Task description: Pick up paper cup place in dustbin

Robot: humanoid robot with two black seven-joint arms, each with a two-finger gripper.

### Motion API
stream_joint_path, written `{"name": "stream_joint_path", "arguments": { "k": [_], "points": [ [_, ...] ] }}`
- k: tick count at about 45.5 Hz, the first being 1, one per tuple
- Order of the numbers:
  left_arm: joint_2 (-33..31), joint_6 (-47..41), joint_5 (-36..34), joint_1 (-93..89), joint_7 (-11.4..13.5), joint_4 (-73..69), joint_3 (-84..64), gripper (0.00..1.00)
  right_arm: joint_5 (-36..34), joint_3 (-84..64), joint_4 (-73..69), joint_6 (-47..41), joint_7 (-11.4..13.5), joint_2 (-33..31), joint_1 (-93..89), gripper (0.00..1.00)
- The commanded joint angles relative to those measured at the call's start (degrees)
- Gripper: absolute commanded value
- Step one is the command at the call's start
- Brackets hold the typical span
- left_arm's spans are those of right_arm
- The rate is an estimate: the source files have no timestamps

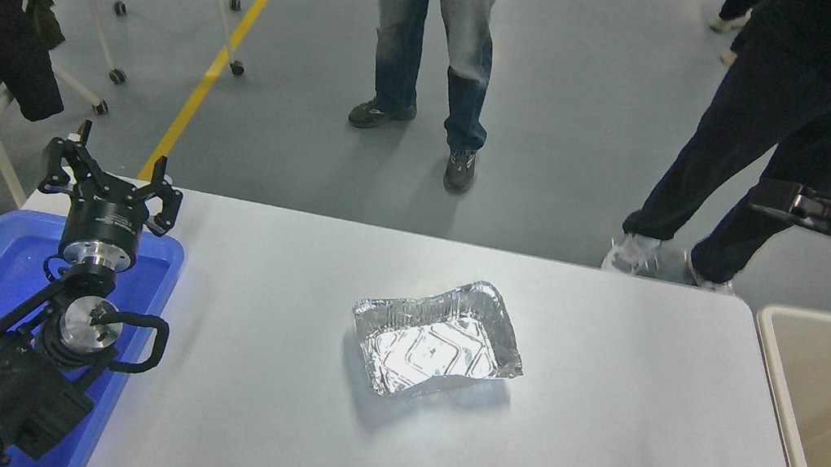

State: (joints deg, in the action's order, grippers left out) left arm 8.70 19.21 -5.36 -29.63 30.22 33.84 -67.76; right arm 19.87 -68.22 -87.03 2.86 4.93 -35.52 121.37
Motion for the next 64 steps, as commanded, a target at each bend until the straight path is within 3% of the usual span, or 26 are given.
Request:
{"name": "stream_joint_path", "arguments": {
  "k": [1,16,21,35,59,64],
  "points": [
    [0.0,0.0,0.1,0.0,-0.1,0.0,0.0,0.99,-0.2,-1.1,-5.2,-9.5,-0.2,6.2,8.6,1.0],
    [0.0,0.0,0.1,0.0,0.0,0.0,0.0,0.99,-2.4,6.2,-6.0,-40.8,-0.2,8.7,19.1,1.0],
    [0.0,0.0,0.1,-0.1,0.0,0.0,0.0,0.99,-2.2,6.6,-5.7,-46.4,-0.2,9.2,19.8,1.0],
    [0.0,0.0,0.1,-0.1,0.0,0.0,0.0,0.99,-3.2,4.4,-6.2,-47.9,0.0,11.5,19.7,1.0],
    [0.0,0.0,0.1,-0.1,0.0,0.0,0.0,0.99,-22.1,1.4,-5.3,-47.9,2.5,13.9,18.5,1.0],
    [0.0,0.0,0.1,-0.1,-0.1,0.0,0.0,0.99,-22.8,-1.8,-5.3,-47.9,3.7,13.7,18.5,1.0]
  ]
}}
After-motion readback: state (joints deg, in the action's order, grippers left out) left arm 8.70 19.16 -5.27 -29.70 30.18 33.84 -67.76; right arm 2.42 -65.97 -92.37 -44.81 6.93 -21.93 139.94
